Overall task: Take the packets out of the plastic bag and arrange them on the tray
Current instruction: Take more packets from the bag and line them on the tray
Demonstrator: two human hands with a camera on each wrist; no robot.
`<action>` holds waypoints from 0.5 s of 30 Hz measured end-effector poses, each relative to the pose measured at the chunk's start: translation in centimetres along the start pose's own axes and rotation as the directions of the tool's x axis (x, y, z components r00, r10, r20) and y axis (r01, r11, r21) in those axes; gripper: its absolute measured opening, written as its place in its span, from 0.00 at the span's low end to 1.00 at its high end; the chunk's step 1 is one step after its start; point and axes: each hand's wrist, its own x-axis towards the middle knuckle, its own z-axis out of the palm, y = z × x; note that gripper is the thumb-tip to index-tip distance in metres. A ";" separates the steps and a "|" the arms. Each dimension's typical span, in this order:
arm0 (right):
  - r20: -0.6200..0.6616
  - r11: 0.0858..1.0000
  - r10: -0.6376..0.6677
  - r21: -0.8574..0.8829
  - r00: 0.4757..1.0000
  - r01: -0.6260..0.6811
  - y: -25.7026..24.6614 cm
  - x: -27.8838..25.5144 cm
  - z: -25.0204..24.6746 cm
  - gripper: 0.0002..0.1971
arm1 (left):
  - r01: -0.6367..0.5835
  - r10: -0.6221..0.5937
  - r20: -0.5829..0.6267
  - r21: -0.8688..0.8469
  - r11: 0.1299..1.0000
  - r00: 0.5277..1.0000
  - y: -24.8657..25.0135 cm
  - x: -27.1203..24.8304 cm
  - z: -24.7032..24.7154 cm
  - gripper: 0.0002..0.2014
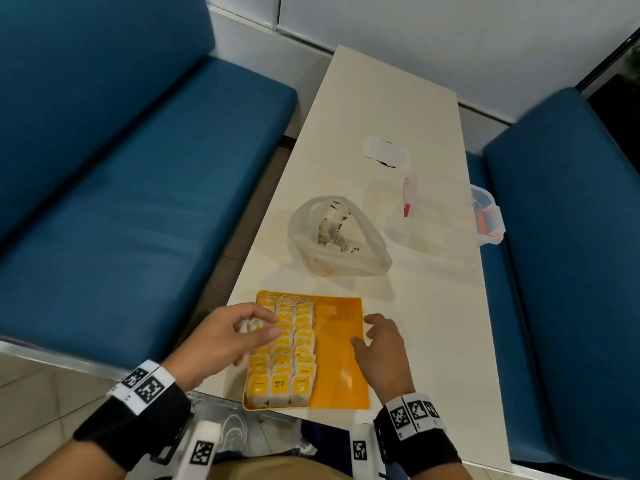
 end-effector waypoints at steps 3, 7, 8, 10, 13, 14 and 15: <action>-0.139 0.983 -0.161 0.065 0.977 0.171 -1.6 -0.8 -0.8 0.18 | 0.160 -0.129 0.130 -0.270 0.949 0.983 1.0 0.8 1.0 0.21; -0.046 0.889 -0.396 0.232 0.917 0.396 -4.1 -1.5 -1.8 0.16 | 0.281 -0.188 0.225 -0.522 0.806 0.956 1.6 1.7 2.5 0.18; 0.009 0.867 -0.433 0.277 0.901 0.414 -4.6 -1.8 -1.9 0.16 | 0.293 -0.194 0.231 -0.552 0.780 0.953 1.6 1.8 2.8 0.16; 0.091 0.825 -0.506 0.342 0.858 0.450 -5.3 -2.3 -1.9 0.18 | 0.306 -0.198 0.242 -0.582 0.753 0.950 1.7 2.1 3.2 0.15; 0.112 0.787 -0.565 0.371 0.817 0.494 -5.4 -2.5 -1.5 0.18 | 0.311 -0.195 0.256 -0.577 0.755 0.947 1.7 2.3 3.7 0.16; 0.114 0.787 -0.562 0.379 0.819 0.487 -5.4 -2.5 -1.4 0.17 | 0.307 -0.192 0.254 -0.573 0.760 0.948 1.6 2.4 3.8 0.17; 0.116 0.794 -0.547 0.387 0.829 0.469 -5.4 -2.5 -1.4 0.17 | 0.301 -0.188 0.250 -0.569 0.765 0.950 1.5 2.5 3.8 0.18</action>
